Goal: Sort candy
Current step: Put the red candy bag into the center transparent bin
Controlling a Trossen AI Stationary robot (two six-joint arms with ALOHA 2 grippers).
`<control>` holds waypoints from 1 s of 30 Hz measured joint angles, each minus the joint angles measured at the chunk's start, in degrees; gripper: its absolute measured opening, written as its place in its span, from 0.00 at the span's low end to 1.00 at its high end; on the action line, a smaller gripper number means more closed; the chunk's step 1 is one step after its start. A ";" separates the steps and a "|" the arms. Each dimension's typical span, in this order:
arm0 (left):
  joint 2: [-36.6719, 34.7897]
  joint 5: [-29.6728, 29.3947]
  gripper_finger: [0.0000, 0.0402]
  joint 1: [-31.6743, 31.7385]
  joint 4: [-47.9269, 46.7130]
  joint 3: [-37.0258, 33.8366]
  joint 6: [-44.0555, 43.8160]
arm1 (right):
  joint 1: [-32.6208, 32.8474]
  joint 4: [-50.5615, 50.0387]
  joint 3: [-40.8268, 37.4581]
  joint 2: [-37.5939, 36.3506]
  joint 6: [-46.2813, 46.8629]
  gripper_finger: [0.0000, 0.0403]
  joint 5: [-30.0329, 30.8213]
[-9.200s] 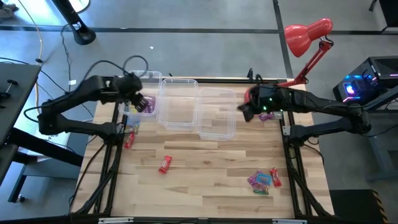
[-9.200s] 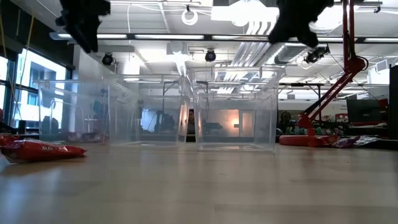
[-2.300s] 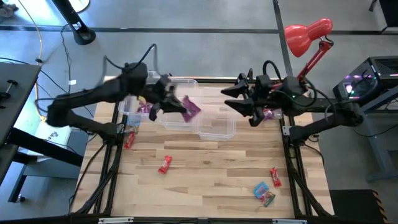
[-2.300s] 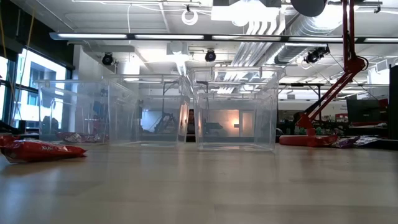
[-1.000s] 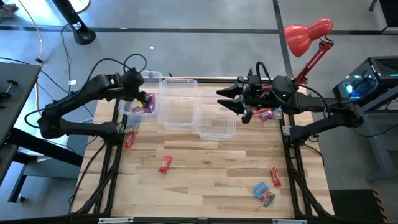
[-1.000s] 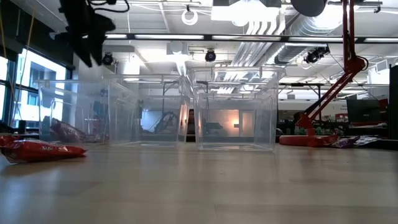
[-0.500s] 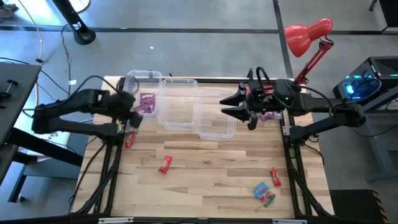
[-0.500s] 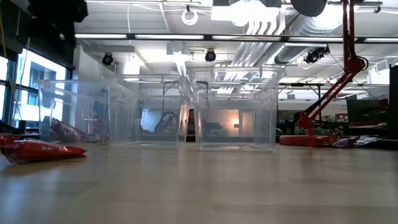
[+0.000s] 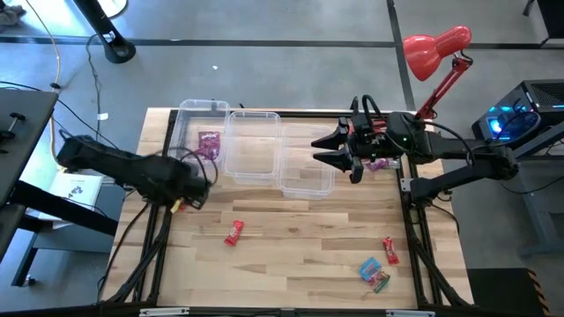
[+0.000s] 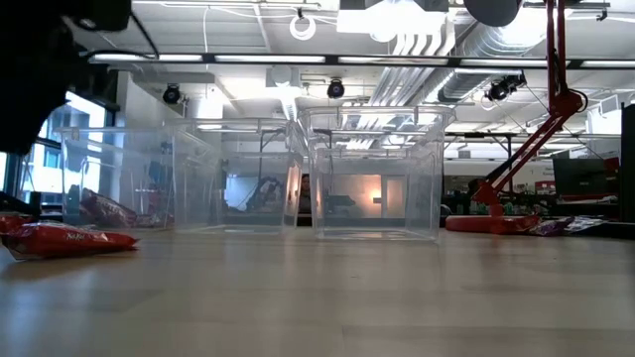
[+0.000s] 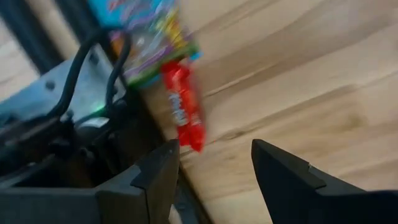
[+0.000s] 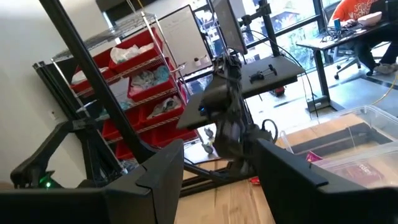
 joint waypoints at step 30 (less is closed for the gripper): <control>32.54 -8.56 0.47 -20.91 0.49 -1.07 -55.83 | -0.11 -6.39 0.00 0.04 1.08 0.47 -0.01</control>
